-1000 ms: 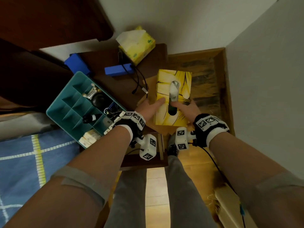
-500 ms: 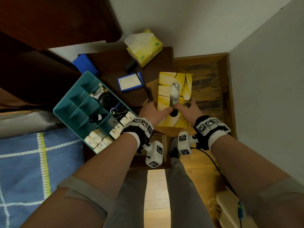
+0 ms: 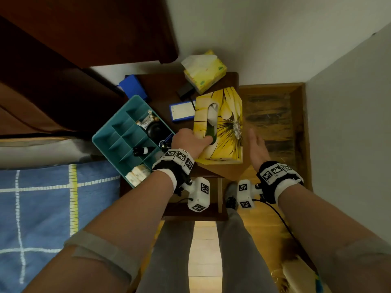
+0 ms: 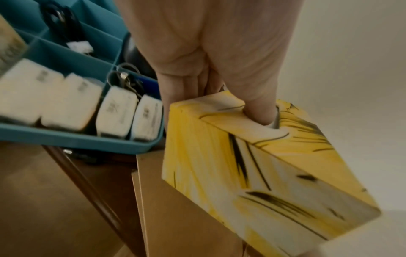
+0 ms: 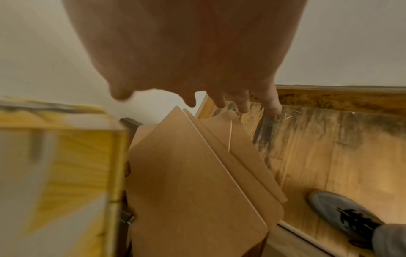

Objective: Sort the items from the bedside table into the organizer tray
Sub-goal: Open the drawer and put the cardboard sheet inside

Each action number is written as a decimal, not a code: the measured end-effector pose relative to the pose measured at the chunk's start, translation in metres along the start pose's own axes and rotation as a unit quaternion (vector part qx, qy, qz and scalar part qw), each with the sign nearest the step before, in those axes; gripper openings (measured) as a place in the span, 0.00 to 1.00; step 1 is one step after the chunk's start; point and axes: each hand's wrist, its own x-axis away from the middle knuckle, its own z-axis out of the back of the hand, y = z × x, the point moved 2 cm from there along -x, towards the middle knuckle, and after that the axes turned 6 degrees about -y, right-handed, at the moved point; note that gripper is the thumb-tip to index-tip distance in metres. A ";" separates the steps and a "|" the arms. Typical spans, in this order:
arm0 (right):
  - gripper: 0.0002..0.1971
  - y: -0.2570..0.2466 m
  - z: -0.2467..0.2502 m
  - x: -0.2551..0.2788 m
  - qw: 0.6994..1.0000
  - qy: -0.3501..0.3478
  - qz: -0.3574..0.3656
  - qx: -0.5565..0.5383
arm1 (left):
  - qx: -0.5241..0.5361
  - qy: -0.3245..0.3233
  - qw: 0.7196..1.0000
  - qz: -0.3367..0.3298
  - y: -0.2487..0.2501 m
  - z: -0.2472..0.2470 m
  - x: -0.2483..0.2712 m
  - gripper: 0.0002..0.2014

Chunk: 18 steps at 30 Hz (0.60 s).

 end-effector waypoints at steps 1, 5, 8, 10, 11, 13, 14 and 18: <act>0.46 0.001 -0.002 0.000 1.000 0.019 -0.016 0.017 | 0.010 0.017 1.000 0.006 -0.001 0.009 0.001 0.20; 0.50 -0.005 -0.014 0.008 0.991 0.066 -0.067 0.091 | 0.027 0.095 0.995 0.021 -0.005 0.046 0.000 0.21; 0.42 -0.025 -0.011 0.011 0.956 0.159 0.024 0.244 | 0.041 0.127 0.990 0.035 -0.009 0.062 -0.003 0.21; 0.28 -0.046 -0.015 0.010 0.927 0.161 0.126 0.314 | 0.052 0.141 0.988 0.048 -0.015 0.068 -0.004 0.20; 0.21 -0.058 -0.021 0.007 0.921 0.131 0.162 0.328 | 0.062 0.146 0.986 0.055 -0.020 0.070 -0.005 0.20; 0.15 -0.080 -0.038 -0.002 0.927 0.043 0.181 0.326 | 0.074 0.150 0.984 0.064 -0.032 0.075 -0.008 0.21; 0.16 -0.088 -0.049 -0.010 0.934 0.008 0.175 0.312 | 0.074 0.148 0.984 0.067 -0.037 0.079 -0.008 0.21; 0.20 -0.102 -0.090 -0.041 0.938 -0.031 0.130 0.320 | 0.093 0.153 0.982 0.065 -0.057 0.100 -0.013 0.16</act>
